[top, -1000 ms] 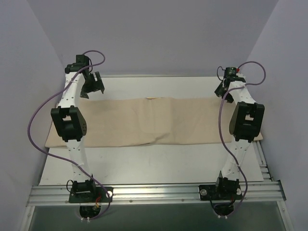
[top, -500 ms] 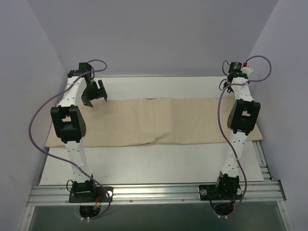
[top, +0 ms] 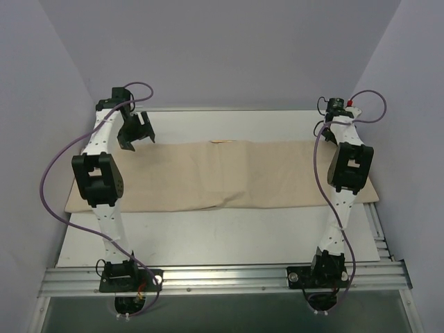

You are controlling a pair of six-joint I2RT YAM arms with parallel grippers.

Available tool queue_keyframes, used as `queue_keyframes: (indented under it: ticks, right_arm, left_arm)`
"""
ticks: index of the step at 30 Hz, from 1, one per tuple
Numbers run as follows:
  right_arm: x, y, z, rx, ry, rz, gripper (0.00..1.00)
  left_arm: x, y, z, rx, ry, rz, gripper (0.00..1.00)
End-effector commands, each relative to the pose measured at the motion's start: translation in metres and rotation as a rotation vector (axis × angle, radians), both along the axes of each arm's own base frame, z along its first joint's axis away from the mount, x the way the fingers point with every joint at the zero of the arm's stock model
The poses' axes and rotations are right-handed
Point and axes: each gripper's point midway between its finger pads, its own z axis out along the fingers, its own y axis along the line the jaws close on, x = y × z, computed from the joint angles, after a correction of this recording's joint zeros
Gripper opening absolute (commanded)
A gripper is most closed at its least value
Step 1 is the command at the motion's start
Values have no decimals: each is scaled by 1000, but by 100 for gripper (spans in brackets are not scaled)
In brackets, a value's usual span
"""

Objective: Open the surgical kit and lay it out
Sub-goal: Open the surgical kit at the center of the board.

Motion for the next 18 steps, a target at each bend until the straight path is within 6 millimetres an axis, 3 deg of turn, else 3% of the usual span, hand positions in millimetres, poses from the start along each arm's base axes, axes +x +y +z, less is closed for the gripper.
queue_keyframes:
  ticks: [1,7,10,14,18]
  right_arm:
    - [-9,-4,15,-12,-4,-32,47]
    - [-6,-4,-2,7,-4,-43,42]
    - [-5,-5,-7,18,-4,-49,34]
    - [-4,-6,-1,13,-13,-48,14]
    - [-6,-10,7,-3,-19,-49,5]
  left_arm:
    - [9,-3,16,-22,-46,-5,91]
    - [12,-2,15,-21,-43,-1,91]
    - [12,-3,14,-24,-41,0,91]
    - [11,-2,11,-23,-34,0,91]
    - [9,-3,9,-23,-30,0,91]
